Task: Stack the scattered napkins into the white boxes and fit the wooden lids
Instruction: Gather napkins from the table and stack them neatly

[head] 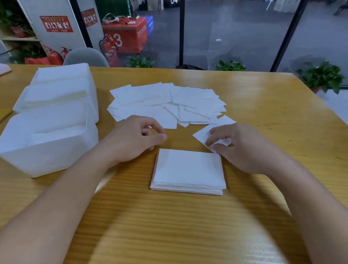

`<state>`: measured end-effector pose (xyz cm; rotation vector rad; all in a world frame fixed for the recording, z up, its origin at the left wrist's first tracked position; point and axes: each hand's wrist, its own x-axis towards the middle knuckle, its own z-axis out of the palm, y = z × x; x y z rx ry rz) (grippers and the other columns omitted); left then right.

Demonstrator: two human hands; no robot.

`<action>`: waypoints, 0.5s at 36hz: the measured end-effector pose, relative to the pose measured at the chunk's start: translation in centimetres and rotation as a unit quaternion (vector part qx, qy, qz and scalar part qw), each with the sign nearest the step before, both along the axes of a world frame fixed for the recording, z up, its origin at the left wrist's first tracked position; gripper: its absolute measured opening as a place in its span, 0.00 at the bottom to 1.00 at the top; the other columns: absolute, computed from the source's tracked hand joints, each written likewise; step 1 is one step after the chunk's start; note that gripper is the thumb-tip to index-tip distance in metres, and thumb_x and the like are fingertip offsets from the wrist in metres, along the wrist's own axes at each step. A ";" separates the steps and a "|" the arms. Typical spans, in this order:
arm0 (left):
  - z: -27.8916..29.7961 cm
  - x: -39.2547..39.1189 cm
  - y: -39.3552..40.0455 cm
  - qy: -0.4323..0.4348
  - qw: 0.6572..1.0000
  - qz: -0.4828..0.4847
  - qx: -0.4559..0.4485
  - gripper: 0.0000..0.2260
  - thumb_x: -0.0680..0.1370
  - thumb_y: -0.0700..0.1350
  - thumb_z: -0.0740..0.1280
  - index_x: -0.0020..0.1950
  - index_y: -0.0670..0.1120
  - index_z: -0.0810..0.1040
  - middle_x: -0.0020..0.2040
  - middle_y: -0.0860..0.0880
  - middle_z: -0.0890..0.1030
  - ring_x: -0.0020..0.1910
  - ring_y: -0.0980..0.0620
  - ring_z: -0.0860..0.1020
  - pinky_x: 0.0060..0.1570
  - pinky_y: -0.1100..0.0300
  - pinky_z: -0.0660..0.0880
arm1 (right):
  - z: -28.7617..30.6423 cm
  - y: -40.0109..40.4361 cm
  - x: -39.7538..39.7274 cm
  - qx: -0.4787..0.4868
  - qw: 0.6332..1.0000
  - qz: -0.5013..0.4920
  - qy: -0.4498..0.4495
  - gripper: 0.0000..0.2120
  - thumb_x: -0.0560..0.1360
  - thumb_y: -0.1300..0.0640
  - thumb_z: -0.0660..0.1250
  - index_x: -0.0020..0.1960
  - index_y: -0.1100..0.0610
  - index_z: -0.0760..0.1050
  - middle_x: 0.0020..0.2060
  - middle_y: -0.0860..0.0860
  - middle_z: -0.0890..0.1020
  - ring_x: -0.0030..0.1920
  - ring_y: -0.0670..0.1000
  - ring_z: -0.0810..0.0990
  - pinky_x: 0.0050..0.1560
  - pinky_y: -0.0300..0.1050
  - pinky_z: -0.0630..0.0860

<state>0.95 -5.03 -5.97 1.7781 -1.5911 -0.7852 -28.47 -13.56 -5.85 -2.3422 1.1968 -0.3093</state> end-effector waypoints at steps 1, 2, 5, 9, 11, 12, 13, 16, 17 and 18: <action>-0.1 -0.2 0.0 -0.001 1.000 -0.006 0.002 0.05 0.81 0.57 0.74 0.52 0.57 0.86 0.36 0.49 0.85 0.33 0.54 0.76 0.47 0.51 0.76 | 0.0 0.1 0.0 0.008 1.000 0.000 -0.003 0.09 0.84 0.53 0.68 0.56 0.43 0.87 0.64 0.37 0.82 0.59 0.43 0.79 0.55 0.32 0.73; -0.1 -0.4 0.1 -0.003 1.000 -0.013 0.005 0.05 0.81 0.57 0.74 0.52 0.57 0.86 0.36 0.49 0.85 0.33 0.54 0.76 0.47 0.52 0.75 | 0.0 0.3 0.0 0.007 1.000 0.001 -0.003 0.09 0.85 0.54 0.68 0.56 0.44 0.87 0.63 0.38 0.83 0.59 0.44 0.80 0.56 0.35 0.76; -0.3 -0.9 0.0 -0.037 0.999 -0.027 0.007 0.04 0.82 0.56 0.74 0.53 0.57 0.85 0.37 0.51 0.86 0.35 0.50 0.79 0.45 0.56 0.75 | -0.5 0.3 0.3 -0.045 0.999 0.025 0.016 0.10 0.85 0.53 0.66 0.59 0.48 0.87 0.63 0.42 0.83 0.64 0.49 0.79 0.67 0.51 0.75; -0.7 -1.0 -0.2 -0.056 0.998 -0.018 -0.002 0.04 0.82 0.57 0.74 0.53 0.59 0.85 0.38 0.53 0.86 0.34 0.58 0.78 0.44 0.55 0.76 | -1.3 0.0 0.6 -0.068 0.995 0.043 0.059 0.13 0.86 0.49 0.63 0.57 0.52 0.85 0.65 0.38 0.77 0.66 0.48 0.74 0.70 0.52 0.69; -1.0 -1.1 -0.3 -0.038 0.999 -0.006 -0.019 0.04 0.82 0.56 0.74 0.56 0.60 0.85 0.40 0.55 0.87 0.37 0.58 0.80 0.45 0.57 0.75 | -1.4 0.2 0.9 -0.082 0.995 0.039 0.050 0.13 0.87 0.49 0.63 0.56 0.52 0.85 0.63 0.39 0.77 0.65 0.48 0.72 0.70 0.51 0.67; -1.0 -1.3 -0.3 -0.027 0.999 0.000 -0.029 0.05 0.83 0.56 0.73 0.58 0.60 0.84 0.42 0.57 0.88 0.40 0.57 0.82 0.47 0.57 0.76 | -1.3 0.4 1.1 -0.095 0.994 0.037 0.040 0.12 0.87 0.49 0.63 0.58 0.50 0.86 0.63 0.40 0.78 0.65 0.49 0.72 0.70 0.51 0.66; -1.0 -1.5 -0.3 -0.019 0.999 0.006 -0.040 0.07 0.83 0.56 0.72 0.61 0.60 0.83 0.44 0.58 0.88 0.43 0.57 0.84 0.50 0.58 0.77 | -1.2 0.6 1.3 -0.106 0.993 0.035 0.029 0.12 0.86 0.49 0.64 0.60 0.48 0.86 0.63 0.40 0.79 0.65 0.49 0.72 0.70 0.51 0.65; -0.7 -2.2 -0.1 -0.003 0.997 0.016 -0.070 0.11 0.85 0.58 0.69 0.66 0.59 0.81 0.46 0.61 0.88 0.50 0.61 0.85 0.55 0.61 0.76 | -1.0 1.3 2.1 -0.124 0.991 0.043 -0.023 0.13 0.84 0.47 0.67 0.67 0.45 0.83 0.65 0.39 0.79 0.67 0.48 0.73 0.72 0.52 0.66; -0.7 -2.4 -0.1 0.010 0.997 0.014 -0.077 0.11 0.85 0.57 0.68 0.67 0.58 0.81 0.47 0.61 0.89 0.51 0.62 0.86 0.55 0.61 0.76 | -1.0 1.5 2.3 -0.120 0.991 0.046 -0.047 0.15 0.84 0.45 0.68 0.68 0.45 0.83 0.66 0.39 0.78 0.68 0.46 0.73 0.73 0.53 0.67; -0.6 -2.7 -0.1 0.032 0.996 0.013 -0.085 0.12 0.86 0.57 0.67 0.67 0.57 0.81 0.48 0.60 0.89 0.51 0.62 0.86 0.56 0.60 0.77 | -1.0 1.8 2.6 -0.115 0.990 0.051 -0.069 0.16 0.83 0.45 0.69 0.69 0.46 0.82 0.67 0.38 0.78 0.69 0.44 0.72 0.73 0.53 0.68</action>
